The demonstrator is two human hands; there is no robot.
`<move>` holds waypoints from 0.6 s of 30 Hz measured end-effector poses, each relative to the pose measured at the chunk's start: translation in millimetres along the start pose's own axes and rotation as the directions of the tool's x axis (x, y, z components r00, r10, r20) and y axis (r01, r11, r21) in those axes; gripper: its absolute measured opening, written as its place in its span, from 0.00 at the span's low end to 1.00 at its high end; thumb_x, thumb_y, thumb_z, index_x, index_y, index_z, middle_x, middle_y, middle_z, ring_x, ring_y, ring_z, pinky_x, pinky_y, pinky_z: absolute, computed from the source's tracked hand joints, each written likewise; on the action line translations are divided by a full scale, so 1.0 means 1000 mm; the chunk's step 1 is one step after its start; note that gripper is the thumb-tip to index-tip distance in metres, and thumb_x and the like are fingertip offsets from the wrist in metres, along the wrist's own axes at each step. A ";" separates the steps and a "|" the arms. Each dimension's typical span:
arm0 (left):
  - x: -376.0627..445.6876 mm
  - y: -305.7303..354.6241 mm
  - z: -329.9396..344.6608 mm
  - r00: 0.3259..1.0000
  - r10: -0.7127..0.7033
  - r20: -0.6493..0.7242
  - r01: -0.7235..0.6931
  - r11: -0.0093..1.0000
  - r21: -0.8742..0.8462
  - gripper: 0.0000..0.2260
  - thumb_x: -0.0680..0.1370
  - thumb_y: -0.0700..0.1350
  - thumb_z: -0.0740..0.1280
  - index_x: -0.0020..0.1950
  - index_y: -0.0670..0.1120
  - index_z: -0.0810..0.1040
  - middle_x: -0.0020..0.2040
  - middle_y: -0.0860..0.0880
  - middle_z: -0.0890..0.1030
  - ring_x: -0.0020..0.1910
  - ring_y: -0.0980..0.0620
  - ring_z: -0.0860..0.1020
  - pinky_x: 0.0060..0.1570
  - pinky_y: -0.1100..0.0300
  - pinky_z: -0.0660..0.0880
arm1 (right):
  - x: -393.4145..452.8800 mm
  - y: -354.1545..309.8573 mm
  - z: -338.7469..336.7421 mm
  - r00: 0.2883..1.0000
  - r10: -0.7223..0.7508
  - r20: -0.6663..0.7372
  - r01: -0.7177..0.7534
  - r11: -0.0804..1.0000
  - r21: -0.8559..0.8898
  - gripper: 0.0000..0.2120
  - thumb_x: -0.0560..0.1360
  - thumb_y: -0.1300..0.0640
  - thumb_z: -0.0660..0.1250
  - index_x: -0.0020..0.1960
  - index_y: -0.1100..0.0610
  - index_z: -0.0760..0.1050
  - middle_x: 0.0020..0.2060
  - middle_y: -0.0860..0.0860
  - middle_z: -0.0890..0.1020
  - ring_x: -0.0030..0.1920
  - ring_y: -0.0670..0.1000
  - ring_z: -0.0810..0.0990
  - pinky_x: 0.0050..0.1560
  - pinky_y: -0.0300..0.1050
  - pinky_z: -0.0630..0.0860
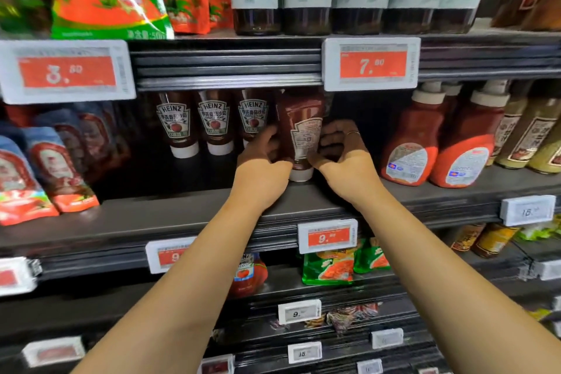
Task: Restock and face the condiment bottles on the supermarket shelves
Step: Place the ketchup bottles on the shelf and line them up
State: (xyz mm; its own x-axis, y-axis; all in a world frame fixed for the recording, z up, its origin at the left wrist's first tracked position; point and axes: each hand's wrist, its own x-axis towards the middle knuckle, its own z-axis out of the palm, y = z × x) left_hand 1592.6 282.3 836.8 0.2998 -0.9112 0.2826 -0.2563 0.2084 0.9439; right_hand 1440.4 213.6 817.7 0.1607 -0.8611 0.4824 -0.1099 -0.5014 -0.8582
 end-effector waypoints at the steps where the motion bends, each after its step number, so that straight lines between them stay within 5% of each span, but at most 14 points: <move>1: -0.001 -0.001 -0.001 1.000 -0.002 -0.011 0.002 1.000 0.001 0.30 0.67 0.42 0.67 0.70 0.49 0.75 0.59 0.47 0.84 0.58 0.52 0.82 0.65 0.45 0.77 | -0.001 -0.001 0.000 1.000 0.008 -0.003 -0.008 1.000 0.007 0.20 0.72 0.65 0.75 0.52 0.45 0.73 0.45 0.46 0.83 0.46 0.42 0.84 0.51 0.44 0.81; 5: -0.002 -0.004 -0.002 1.000 0.014 0.010 -0.015 0.998 0.058 0.26 0.66 0.41 0.76 0.62 0.55 0.76 0.55 0.51 0.85 0.56 0.54 0.83 0.62 0.49 0.79 | -0.001 -0.008 -0.001 0.997 0.078 -0.008 -0.077 0.992 0.099 0.13 0.71 0.57 0.71 0.54 0.49 0.79 0.47 0.45 0.87 0.51 0.47 0.85 0.58 0.53 0.81; 10: 0.001 -0.004 0.003 0.998 -0.002 0.066 -0.012 0.977 0.212 0.25 0.68 0.46 0.81 0.63 0.53 0.79 0.53 0.55 0.84 0.52 0.57 0.82 0.53 0.60 0.78 | -0.004 -0.010 -0.001 0.977 0.111 0.182 -0.122 0.991 0.050 0.26 0.67 0.41 0.77 0.62 0.47 0.80 0.54 0.46 0.87 0.57 0.47 0.85 0.60 0.51 0.80; 14: 0.000 -0.003 0.006 0.998 0.022 0.065 -0.041 0.946 0.321 0.24 0.68 0.50 0.80 0.62 0.51 0.79 0.49 0.57 0.81 0.46 0.58 0.79 0.39 0.77 0.71 | 0.000 -0.007 0.006 0.980 0.134 0.144 -0.135 0.991 -0.007 0.33 0.63 0.39 0.80 0.65 0.48 0.78 0.55 0.47 0.86 0.56 0.47 0.85 0.60 0.51 0.82; 16: 0.000 -0.002 0.006 0.996 0.026 0.086 -0.054 0.940 0.337 0.25 0.68 0.52 0.81 0.63 0.52 0.79 0.51 0.56 0.82 0.48 0.57 0.80 0.40 0.77 0.72 | 0.002 -0.005 0.005 0.984 0.125 0.130 -0.124 0.992 -0.016 0.31 0.64 0.40 0.79 0.64 0.47 0.79 0.53 0.46 0.87 0.54 0.45 0.85 0.58 0.49 0.83; 18: -0.001 -0.001 0.002 0.994 0.012 0.113 -0.049 0.941 0.335 0.26 0.67 0.54 0.82 0.62 0.52 0.79 0.56 0.55 0.83 0.52 0.56 0.82 0.50 0.66 0.78 | 0.002 -0.004 0.002 0.990 0.110 0.088 -0.108 0.994 -0.026 0.26 0.65 0.41 0.80 0.60 0.45 0.79 0.50 0.43 0.87 0.51 0.43 0.86 0.52 0.43 0.83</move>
State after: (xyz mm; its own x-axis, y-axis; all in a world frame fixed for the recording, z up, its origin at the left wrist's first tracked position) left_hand 1591.0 282.1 835.2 0.1914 -0.9429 0.2725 -0.5636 0.1217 0.8171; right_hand 1442.8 214.4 822.1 0.2335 -0.9001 0.3679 -0.1516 -0.4074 -0.9006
